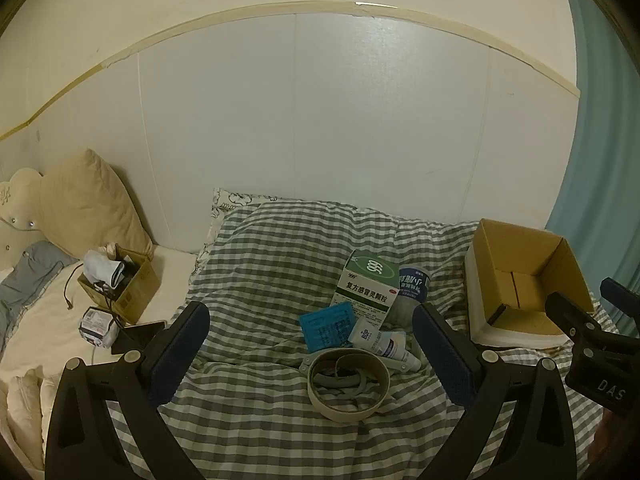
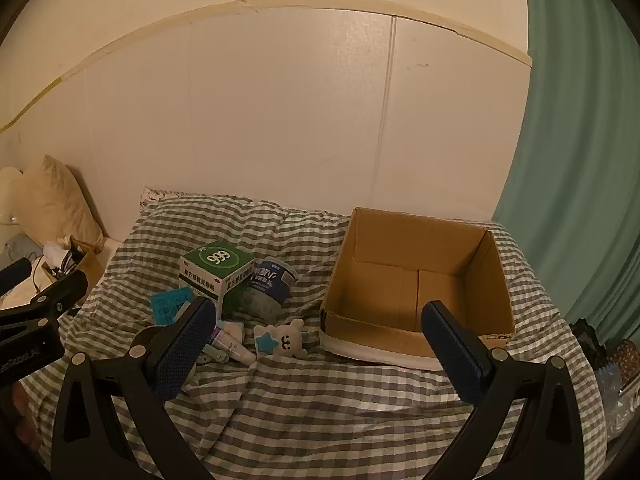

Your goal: Organize objects

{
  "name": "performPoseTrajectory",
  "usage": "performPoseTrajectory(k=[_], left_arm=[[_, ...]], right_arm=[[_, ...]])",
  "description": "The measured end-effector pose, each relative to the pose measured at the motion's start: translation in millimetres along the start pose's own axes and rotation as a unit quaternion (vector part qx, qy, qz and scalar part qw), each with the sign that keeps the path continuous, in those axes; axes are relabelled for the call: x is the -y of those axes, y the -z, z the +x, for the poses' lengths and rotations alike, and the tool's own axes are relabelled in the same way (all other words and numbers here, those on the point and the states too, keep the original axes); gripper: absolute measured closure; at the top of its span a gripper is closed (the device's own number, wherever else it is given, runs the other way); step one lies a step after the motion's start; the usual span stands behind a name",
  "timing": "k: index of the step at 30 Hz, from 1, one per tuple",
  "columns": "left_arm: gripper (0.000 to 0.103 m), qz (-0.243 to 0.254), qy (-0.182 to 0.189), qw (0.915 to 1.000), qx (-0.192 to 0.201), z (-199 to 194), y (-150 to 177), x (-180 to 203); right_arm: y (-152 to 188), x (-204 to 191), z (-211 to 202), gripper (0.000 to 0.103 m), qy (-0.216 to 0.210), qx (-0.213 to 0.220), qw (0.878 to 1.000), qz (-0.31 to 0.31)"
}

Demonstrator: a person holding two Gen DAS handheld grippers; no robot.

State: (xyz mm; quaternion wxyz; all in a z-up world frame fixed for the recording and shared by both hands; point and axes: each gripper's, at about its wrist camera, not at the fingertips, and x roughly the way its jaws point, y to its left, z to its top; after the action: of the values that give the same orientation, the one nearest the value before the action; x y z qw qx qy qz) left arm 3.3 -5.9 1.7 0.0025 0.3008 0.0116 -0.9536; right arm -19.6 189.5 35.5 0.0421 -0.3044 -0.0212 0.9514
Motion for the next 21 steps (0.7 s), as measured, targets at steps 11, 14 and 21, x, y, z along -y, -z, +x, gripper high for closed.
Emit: performPoseTrajectory(k=[11,14,21], left_arm=[[0.0,0.006,-0.003,1.0,-0.001,2.0,0.2,2.4],[0.0,0.007,-0.004,1.0,-0.002,2.6,1.1,3.2],[0.0,0.009,-0.005,0.9999,-0.002,2.2,2.0,4.5]], right_arm=[[-0.2,-1.1,-0.2,0.0,0.003,0.001,1.0,0.0],[0.5,-0.9,0.6,0.0,0.004,0.001,1.0,0.0],[0.8,-0.9,0.9,0.0,0.005,0.0,1.0,0.0]])
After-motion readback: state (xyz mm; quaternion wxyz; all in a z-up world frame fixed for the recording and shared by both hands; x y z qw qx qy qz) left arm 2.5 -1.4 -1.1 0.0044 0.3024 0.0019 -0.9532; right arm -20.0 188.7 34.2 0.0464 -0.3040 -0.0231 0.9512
